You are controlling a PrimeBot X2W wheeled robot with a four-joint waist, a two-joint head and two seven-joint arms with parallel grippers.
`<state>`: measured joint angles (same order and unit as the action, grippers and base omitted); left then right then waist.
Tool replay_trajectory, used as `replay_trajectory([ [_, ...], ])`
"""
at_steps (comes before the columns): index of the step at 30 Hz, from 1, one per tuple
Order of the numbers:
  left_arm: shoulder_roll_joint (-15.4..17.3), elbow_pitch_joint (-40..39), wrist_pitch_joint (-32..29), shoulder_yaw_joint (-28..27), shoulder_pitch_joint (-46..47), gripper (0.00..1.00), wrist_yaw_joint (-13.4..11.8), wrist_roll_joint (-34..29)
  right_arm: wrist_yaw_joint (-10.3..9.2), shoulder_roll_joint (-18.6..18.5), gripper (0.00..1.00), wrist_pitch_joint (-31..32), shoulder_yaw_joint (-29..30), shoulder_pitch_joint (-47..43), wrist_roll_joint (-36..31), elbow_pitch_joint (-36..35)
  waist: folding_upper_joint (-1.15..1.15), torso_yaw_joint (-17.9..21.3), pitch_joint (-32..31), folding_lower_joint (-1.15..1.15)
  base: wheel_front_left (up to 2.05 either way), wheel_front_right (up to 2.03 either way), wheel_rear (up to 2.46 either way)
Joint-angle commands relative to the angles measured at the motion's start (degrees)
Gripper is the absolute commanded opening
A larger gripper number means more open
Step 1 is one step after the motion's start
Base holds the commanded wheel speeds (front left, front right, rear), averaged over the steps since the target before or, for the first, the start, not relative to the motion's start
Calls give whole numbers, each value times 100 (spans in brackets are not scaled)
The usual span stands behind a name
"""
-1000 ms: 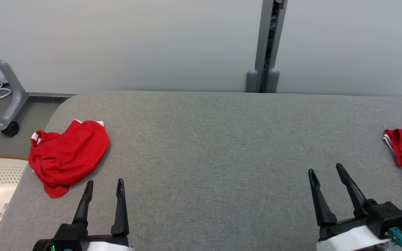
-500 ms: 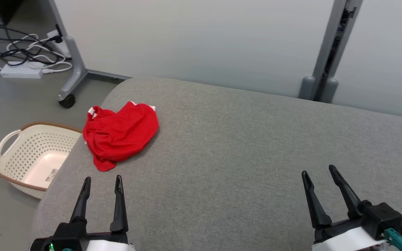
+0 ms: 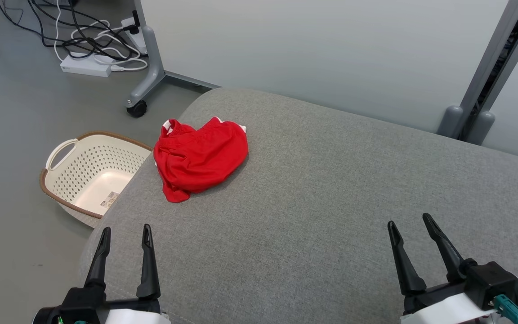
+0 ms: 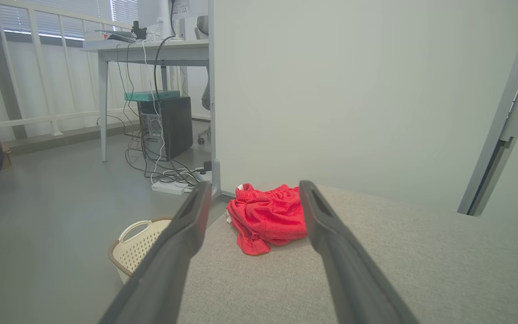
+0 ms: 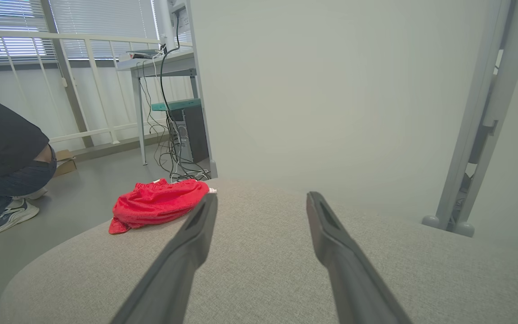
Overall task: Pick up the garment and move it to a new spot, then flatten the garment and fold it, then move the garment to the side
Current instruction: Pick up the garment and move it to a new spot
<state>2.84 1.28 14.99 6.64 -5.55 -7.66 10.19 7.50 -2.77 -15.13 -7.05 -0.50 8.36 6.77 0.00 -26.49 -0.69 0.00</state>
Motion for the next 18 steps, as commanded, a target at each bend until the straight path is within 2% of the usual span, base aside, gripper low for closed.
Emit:
replay_trajectory([
  [1, 14, -25, 25, -13, 13, 100, -36, 31, -2, -27, 100, -4, 6, 52, -33, 21, 0, -8, 16, 0, 0, 0, 0],
  [11, 14, 163, 25, -77, 399, 100, -101, 283, -2, -28, 100, -3, -61, 157, -224, -14, 0, 177, 355, 0, 0, 0, 0],
  [18, 14, 852, 24, -163, 1377, 100, -74, 269, -2, -210, 100, -3, -130, 453, -402, -29, 0, 402, 925, 0, 0, 0, 0],
])
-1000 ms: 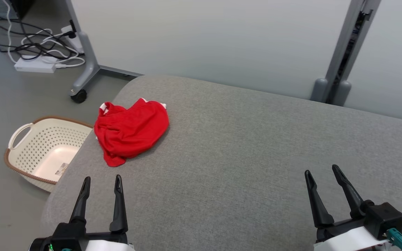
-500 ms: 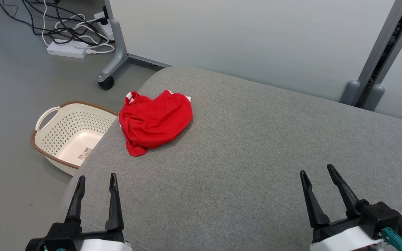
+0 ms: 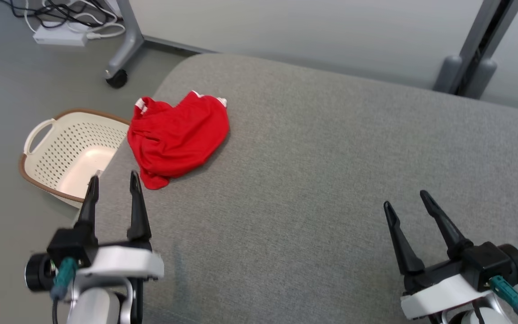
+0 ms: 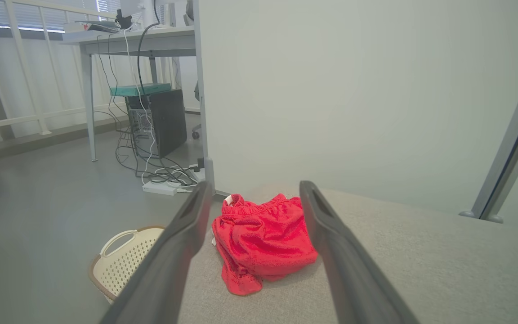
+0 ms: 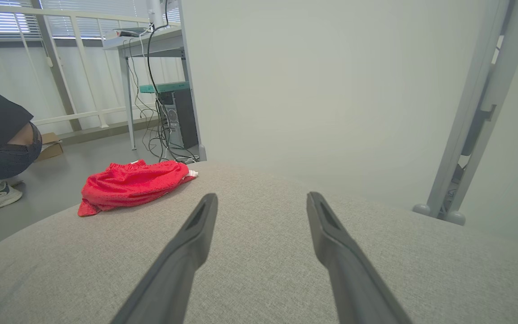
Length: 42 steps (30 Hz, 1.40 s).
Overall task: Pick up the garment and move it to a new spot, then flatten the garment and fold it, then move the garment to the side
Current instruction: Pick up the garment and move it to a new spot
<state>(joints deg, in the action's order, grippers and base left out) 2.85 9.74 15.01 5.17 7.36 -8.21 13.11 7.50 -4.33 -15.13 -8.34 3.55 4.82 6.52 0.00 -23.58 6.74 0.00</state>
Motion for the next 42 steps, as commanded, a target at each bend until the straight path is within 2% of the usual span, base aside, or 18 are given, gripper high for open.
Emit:
replay_trajectory([
  [1, 14, 112, 22, -43, 269, 100, -31, -30, -2, -98, 100, -3, -11, 102, -56, -15, 0, 144, 270, 0, 0, 0, 0],
  [3, 15, 353, 22, -116, 618, 100, -33, -62, -2, -178, 100, -3, -22, 194, -79, -25, 0, 211, 433, 0, 0, 0, 0],
  [12, 110, 2078, -190, -487, 2412, 100, -1, 488, -2, -511, 100, -3, -82, 510, -141, -135, 0, 483, 1104, 0, 0, 0, 0],
  [21, 422, 3678, -1058, -584, 3861, 100, 2, 671, -2, -685, 100, -3, -229, 855, -253, -236, 0, 760, 1678, 0, 0, 0, 0],
  [24, 511, 4248, -1439, -602, 4285, 100, 112, 777, -2, -714, 100, -3, -209, 981, -308, -268, 0, 862, 1863, 0, 0, 0, 0],
  [25, 578, 4600, -1734, -580, 4524, 100, 193, 829, -2, -717, 100, -3, -200, 1051, -339, -287, 0, 917, 1965, 0, 0, 0, 0],
  [38, 726, 6002, -3056, -491, 5297, 100, 517, 1023, -2, -651, 100, -3, -262, 1318, -372, -243, 0, 1103, 2303, 0, 0, 0, 0],
  [39, 742, 6077, -3135, -478, 5285, 97, 536, 1028, -2, -643, 100, -3, -279, 1348, -358, -231, 0, 1127, 2306, 0, 0, 0, 0],
  [41, 772, 6130, -3069, -497, 5268, 0, 600, 1078, -2, -618, 100, -3, -277, 1403, -337, -235, 0, 1174, 2305, 0, 0, 0, 0],
  [42, 782, 6141, -3034, -503, 5252, 0, 661, 1085, -2, -602, 100, -3, -276, 1418, -326, -224, 0, 1196, 2293, 0, 0, 0, 0],
])
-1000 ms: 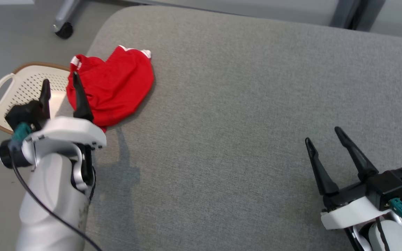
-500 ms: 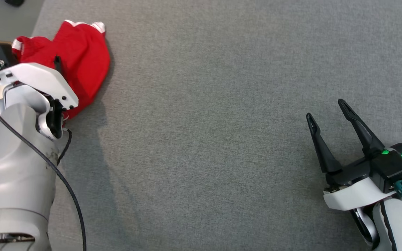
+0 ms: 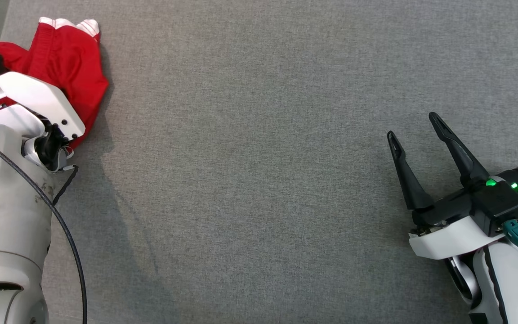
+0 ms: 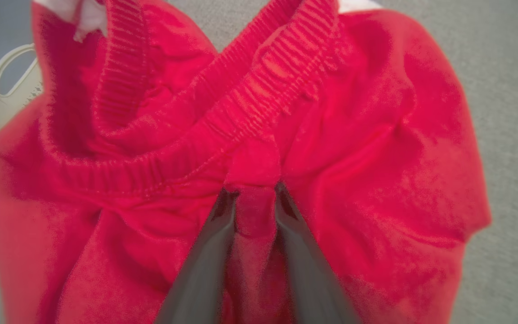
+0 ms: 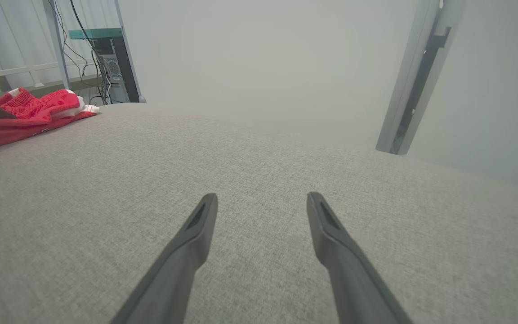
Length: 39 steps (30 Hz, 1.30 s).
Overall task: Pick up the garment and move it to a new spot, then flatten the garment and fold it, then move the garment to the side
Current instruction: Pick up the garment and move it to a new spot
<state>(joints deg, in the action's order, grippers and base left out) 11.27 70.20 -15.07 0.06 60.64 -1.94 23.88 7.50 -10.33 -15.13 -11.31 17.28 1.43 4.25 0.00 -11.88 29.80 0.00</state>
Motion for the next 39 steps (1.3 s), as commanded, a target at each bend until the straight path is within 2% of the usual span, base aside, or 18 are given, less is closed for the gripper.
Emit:
replay_trajectory([
  [1, -38, 85, 82, 4, -88, 0, 89, 24, -2, 13, 100, -3, 36, 61, 24, 11, 0, 40, -24, 0, 0, 0, 0],
  [2, 7, -16, 486, -75, -98, 0, 145, 96, -2, 44, 100, -3, 46, 58, 41, 25, 0, 65, -75, 0, 0, 0, 0],
  [10, 10, -188, 2083, -76, -396, 0, 298, 79, -2, 283, 100, -3, 38, -164, 115, 145, 0, 211, -598, 0, 0, 0, 0],
  [16, 8, -306, 2831, 51, -735, 0, 385, -53, -2, 460, 100, -3, 58, -366, 184, 204, 0, 447, -1196, 0, 0, 0, 0],
  [20, -7, -645, 2994, 155, -949, 0, 437, -181, -2, 551, 100, -3, 143, -534, 222, 209, 0, 637, -1533, 0, 0, 0, 0],
  [22, -29, -889, 3021, 250, -1083, 0, 378, -303, -2, 574, 100, -3, 211, -616, 226, 200, 0, 739, -1679, 0, 0, 0, 0],
  [26, -168, -1419, 3030, 380, -1379, 0, 301, -453, -2, 628, 100, -3, 295, -765, 242, 186, 0, 972, -1937, 0, 0, 0, 0],
  [31, -379, -2018, 3027, 638, -1817, 0, 342, -614, -2, 673, 100, -3, 362, -874, 260, 148, 0, 1386, -2194, 0, 0, 0, 0],
  [39, -603, -2993, 2623, 1271, -2384, 0, 359, -914, -2, 716, 100, -3, 483, -956, 295, 65, 0, 2084, -2309, 0, 0, 0, 0],
])
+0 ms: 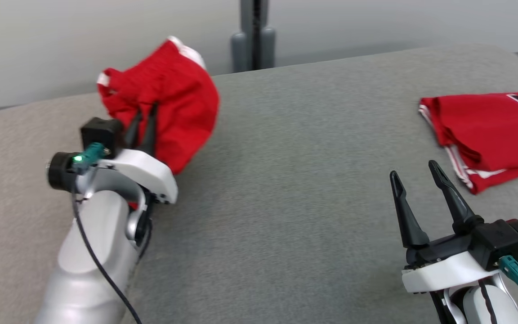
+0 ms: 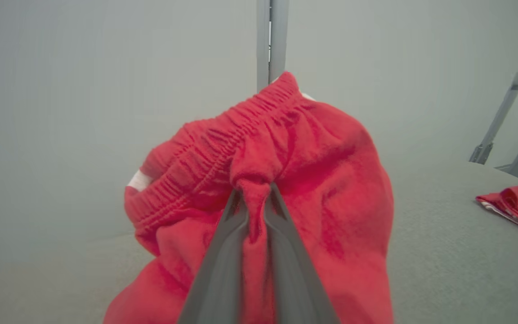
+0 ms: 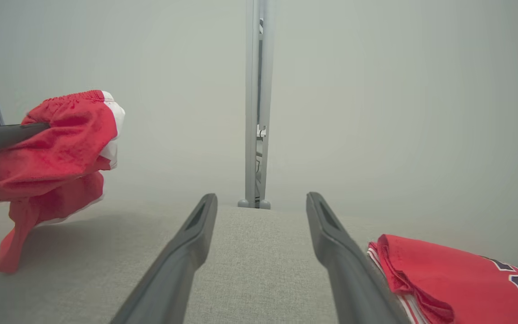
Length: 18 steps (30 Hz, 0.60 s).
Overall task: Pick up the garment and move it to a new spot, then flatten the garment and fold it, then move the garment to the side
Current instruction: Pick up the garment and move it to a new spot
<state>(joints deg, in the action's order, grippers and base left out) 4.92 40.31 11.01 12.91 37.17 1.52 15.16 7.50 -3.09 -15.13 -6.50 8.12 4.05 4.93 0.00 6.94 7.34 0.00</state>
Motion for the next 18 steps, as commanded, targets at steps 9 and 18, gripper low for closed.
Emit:
replay_trajectory([
  [9, 93, -958, -573, 798, -623, 0, 84, -533, -2, 9, 100, -3, 95, -97, 85, -68, 0, 743, -13, 0, 0, 0, 0],
  [18, 271, -1028, -1019, 1312, -1286, 0, -31, -875, -2, 8, 100, -3, -25, -178, 214, -54, 0, 891, -77, 0, 0, 0, 0],
])
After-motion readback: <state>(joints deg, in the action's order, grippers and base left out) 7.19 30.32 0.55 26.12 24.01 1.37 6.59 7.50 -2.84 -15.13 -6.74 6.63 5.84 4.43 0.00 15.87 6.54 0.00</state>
